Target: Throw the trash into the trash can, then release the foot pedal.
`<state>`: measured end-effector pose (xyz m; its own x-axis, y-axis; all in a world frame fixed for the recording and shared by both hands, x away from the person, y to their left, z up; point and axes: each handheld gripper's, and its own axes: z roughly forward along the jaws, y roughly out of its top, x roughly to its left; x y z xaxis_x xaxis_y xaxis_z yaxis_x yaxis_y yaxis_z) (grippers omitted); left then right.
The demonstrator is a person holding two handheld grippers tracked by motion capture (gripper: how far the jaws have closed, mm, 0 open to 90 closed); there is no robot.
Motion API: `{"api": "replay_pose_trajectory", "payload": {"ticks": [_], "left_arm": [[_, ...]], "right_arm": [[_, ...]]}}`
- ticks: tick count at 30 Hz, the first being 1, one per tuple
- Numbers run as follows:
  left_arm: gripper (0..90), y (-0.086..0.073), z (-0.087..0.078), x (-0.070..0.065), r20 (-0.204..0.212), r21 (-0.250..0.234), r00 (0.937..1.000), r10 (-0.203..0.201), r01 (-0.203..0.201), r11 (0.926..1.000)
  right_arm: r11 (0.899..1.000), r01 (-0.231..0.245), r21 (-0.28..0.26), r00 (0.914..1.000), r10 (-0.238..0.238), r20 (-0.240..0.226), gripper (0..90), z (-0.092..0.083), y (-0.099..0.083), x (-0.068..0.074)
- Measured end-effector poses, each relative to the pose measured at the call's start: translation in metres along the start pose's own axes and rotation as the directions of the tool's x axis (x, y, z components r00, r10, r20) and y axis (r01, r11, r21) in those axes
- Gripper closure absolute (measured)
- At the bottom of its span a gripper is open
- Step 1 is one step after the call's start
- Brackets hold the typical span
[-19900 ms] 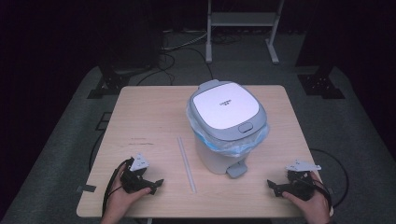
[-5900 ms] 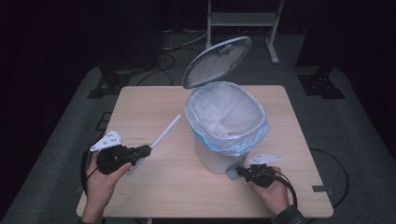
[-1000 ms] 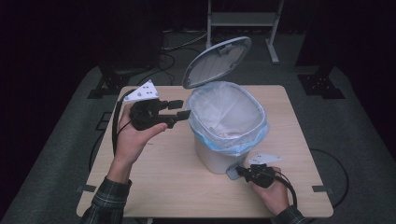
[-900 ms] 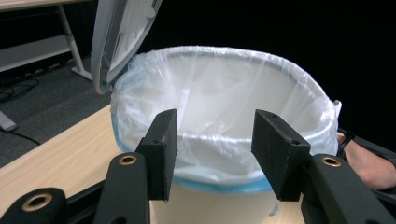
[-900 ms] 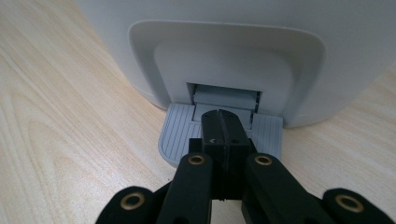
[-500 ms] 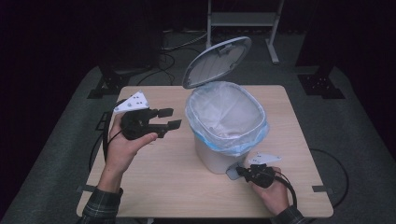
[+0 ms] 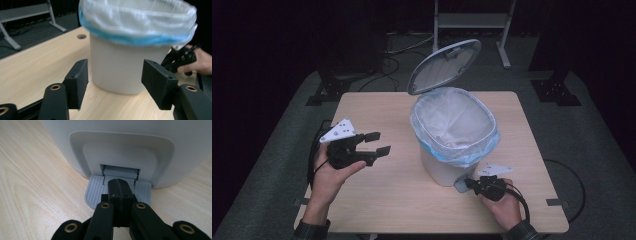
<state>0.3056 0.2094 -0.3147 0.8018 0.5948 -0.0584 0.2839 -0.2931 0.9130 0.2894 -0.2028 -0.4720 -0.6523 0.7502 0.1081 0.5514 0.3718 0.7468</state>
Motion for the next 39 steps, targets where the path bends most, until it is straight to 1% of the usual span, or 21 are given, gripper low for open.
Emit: {"api": "replay_pose_trajectory", "payload": {"ticks": [2, 3, 5, 6, 9, 11, 14, 17, 21, 26, 29, 31, 32, 33, 36, 37, 39], "left_arm": [[35.5, -0.01, -0.001, 0.0, -0.008, 0.011, 0.9999, -0.007, 0.007, 0.9999], [35.1, -0.01, -0.001, 0.0, -0.008, 0.011, 0.9999, -0.007, 0.007, 0.9999], [34.5, -0.026, -0.001, 0.0, -0.012, 0.027, 0.9998, -0.018, 0.018, 0.9995], [34.5, -0.03, 0.0, 0.0, -0.013, 0.032, 0.9997, -0.022, 0.022, 0.9992], [34.5, -0.04, 0.0, 0.0, -0.019, 0.05, 0.9993, -0.031, 0.032, 0.9982], [34.5, -0.042, -0.001, 0.0, -0.019, 0.053, 0.9994, -0.03, 0.031, 0.9981], [34.1, -0.05, -0.002, 0.0, -0.024, 0.054, 0.9992, -0.034, 0.035, 0.9979], [33.3, -0.057, -0.002, -0.001, -0.026, 0.065, 0.9993, -0.028, 0.03, 0.9975], [32.5, -0.067, -0.003, -0.001, -0.032, 0.084, 0.999, -0.032, 0.035, 0.9959], [32.1, -0.079, -0.001, 0.0, -0.035, 0.102, 0.9987, -0.037, 0.04, 0.994], [31.5, -0.085, 0.001, 0.0, -0.036, 0.113, 0.9984, -0.043, 0.047, 0.9924], [30.8, -0.089, 0.003, 0.001, -0.035, 0.119, 0.9984, -0.045, 0.049, 0.9917], [30.3, -0.09, 0.003, 0.001, -0.034, 0.121, 0.9984, -0.045, 0.049, 0.9914], [30.0, -0.091, 0.004, 0.001, -0.035, 0.127, 0.9985, -0.043, 0.047, 0.9908], [28.0, -0.094, 0.006, 0.0, -0.034, 0.134, 0.9988, -0.036, 0.04, 0.9901], [27.1, -0.095, 0.007, 0.0, -0.035, 0.143, 0.9988, -0.033, 0.037, 0.989], [24.6, -0.098, 0.009, 0.0, -0.045, 0.15, 0.9985, -0.033, 0.04, 0.9879]], "right_arm": [[1.0, 0.0, 0.0, 1.0, 0.0, 0.001, 90.0, 0.0, 0.0, 0.0], [1.0, 0.0, 0.0, 1.0, 0.0, 0.001, 90.0, 0.0, 0.0, 0.0], [1.0, 0.002, 0.0, 1.0, -0.002, 0.002, 90.0, 0.0, 0.0, 0.0], [1.0, 0.001, 0.001, 1.0, -0.001, 0.003, 90.0, 0.0, 0.0, 0.0], [1.0, 0.002, 0.002, 1.0, -0.002, 0.001, 90.0, 0.0, 0.0, 0.0], [1.0, 0.001, 0.002, 1.0, -0.001, 0.001, 90.0, 0.0, 0.0, 0.0], [1.0, 0.0, 0.003, 1.0, 0.0, 0.0, 90.0, -0.001, 0.0, 0.0], [1.0, 0.001, 0.004, 1.0, -0.001, 0.002, 90.0, -0.001, 0.0, 0.0], [1.0, 0.0, 0.003, 1.0, 0.0, 0.002, 90.0, -0.001, 0.0, 0.0], [1.0, -0.013, 0.002, 0.9997, 0.013, -0.02, 90.0, -0.003, -0.001, -0.003], [1.0, -0.002, -0.014, 0.9997, 0.001, -0.023, 90.0, -0.008, -0.001, -0.003], [0.999, -0.013, -0.032, 0.9993, 0.012, -0.034, 90.0, -0.013, -0.002, -0.003], [0.999, -0.011, -0.048, 0.9992, 0.01, -0.038, 89.8, -0.017, -0.002, -0.003], [0.998, -0.009, -0.062, 0.9994, 0.007, -0.034, 89.3, -0.019, -0.002, -0.003], [0.997, 0.017, -0.079, 0.9997, -0.019, -0.013, 80.1, -0.029, -0.002, -0.003], [0.996, 0.017, -0.086, 0.9998, -0.018, -0.013, 77.9, -0.031, -0.003, -0.004], [0.995, 0.015, -0.099, 0.9998, -0.016, -0.008, 70.2, -0.037, -0.005, -0.006]]}}
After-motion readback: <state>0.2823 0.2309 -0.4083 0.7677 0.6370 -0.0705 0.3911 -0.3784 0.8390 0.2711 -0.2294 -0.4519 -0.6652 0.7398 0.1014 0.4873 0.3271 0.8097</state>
